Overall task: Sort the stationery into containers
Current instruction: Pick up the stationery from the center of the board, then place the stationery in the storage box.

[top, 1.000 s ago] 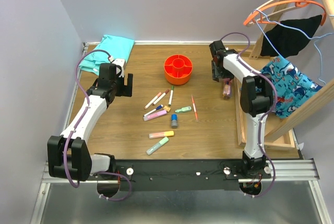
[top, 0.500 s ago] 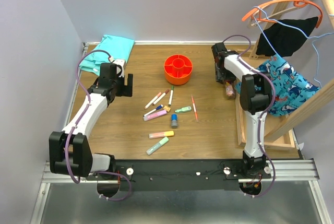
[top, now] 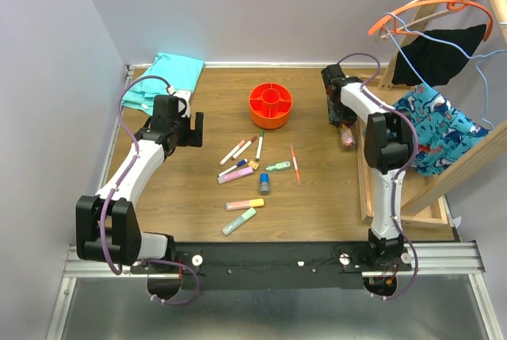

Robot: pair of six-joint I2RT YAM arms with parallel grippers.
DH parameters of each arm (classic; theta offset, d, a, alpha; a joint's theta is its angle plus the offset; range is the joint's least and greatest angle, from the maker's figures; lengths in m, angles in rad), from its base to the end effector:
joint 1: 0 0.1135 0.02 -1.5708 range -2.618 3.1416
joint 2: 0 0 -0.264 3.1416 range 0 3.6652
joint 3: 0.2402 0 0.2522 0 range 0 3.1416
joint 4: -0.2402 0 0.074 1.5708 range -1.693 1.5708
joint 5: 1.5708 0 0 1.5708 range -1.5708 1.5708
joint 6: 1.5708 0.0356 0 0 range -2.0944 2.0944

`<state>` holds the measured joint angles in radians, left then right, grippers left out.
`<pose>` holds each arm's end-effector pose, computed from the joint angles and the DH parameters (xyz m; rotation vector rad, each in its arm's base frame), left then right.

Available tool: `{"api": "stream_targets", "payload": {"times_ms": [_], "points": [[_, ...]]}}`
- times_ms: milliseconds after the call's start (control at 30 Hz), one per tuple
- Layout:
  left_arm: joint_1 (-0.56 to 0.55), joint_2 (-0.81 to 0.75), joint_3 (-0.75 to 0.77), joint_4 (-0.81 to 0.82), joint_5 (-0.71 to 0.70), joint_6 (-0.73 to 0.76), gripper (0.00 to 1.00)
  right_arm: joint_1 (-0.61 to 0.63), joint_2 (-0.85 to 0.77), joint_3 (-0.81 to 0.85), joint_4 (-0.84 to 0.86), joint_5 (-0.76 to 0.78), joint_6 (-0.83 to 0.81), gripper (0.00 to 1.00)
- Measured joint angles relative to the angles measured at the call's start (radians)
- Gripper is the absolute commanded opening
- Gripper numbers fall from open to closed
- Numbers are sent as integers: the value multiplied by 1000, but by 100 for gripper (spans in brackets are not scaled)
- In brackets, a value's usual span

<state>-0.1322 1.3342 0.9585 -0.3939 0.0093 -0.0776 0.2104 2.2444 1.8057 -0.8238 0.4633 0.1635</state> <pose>0.2842 -0.0381 0.2598 0.0686 2.3422 -0.1147 0.4571 0.0814 0.1692 0.0357 2.7060 -0.5487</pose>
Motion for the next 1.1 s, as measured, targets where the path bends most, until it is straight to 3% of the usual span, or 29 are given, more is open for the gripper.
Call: {"api": "stream_targets", "payload": {"times_ms": [100, 700, 867, 1100], "points": [[0, 0, 0, -1, 0, 0, 99, 1, -2, 3, -1, -25, -8, 25], [0, 64, 91, -8, 28, 1, 99, 148, -320, 92, -15, -319, -3, 1], [-6, 83, 113, -16, 29, 2, 99, 166, -374, 87, 69, -380, -8, 1], [-19, 98, 141, -60, 28, 14, 99, 217, -460, -88, 389, -488, -32, 1]]}}
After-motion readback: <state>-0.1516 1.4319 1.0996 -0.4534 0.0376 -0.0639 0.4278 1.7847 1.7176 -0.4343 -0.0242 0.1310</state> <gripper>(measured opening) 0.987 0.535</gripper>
